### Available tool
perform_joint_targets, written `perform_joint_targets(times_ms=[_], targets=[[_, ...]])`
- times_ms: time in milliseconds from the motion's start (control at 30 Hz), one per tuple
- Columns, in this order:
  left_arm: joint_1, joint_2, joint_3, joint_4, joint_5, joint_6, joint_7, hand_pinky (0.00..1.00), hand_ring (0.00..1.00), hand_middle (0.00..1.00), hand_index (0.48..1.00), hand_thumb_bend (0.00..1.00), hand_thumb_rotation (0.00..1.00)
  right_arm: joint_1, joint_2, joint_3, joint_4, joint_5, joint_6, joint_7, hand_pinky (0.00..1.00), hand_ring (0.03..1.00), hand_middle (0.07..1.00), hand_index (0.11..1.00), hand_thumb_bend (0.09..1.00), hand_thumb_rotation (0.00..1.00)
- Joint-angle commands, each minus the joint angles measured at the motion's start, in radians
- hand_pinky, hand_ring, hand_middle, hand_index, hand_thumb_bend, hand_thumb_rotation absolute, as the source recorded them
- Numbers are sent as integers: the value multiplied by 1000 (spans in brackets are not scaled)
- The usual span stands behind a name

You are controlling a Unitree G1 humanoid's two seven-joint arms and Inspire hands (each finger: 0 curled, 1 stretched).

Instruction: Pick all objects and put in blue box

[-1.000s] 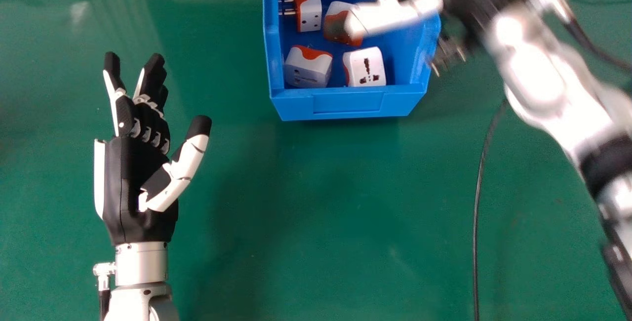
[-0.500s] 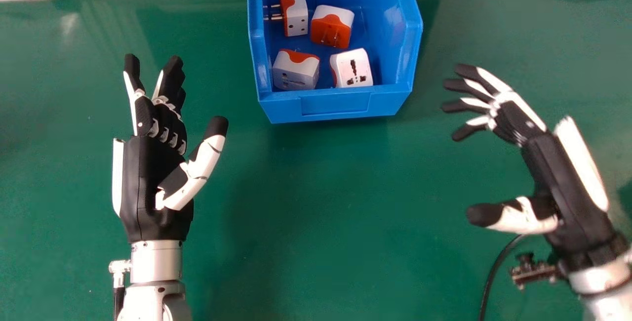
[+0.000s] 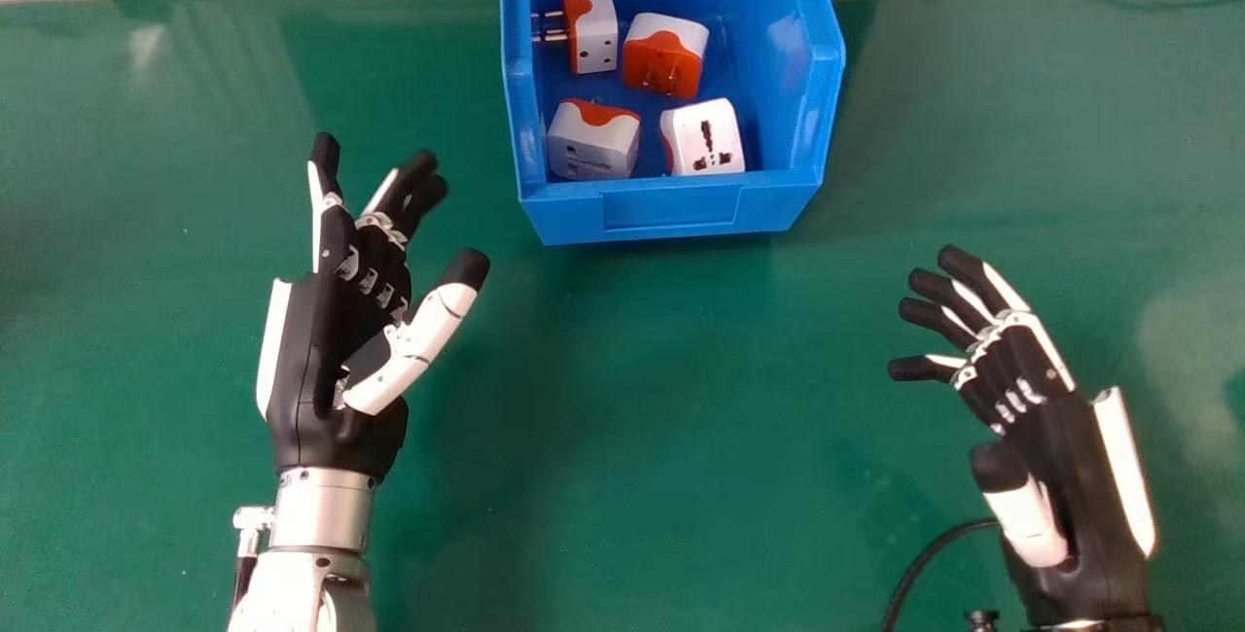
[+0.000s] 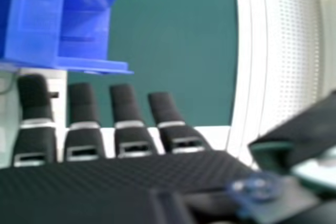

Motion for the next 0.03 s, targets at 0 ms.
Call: perform_joint_targets(times_ms=[0], targets=[[7,8,-14,-27,22,-5,18,1000,825,844,653,844,845,-6,19,-11,-10,24,-10,39,705,852,879,903,856,951]])
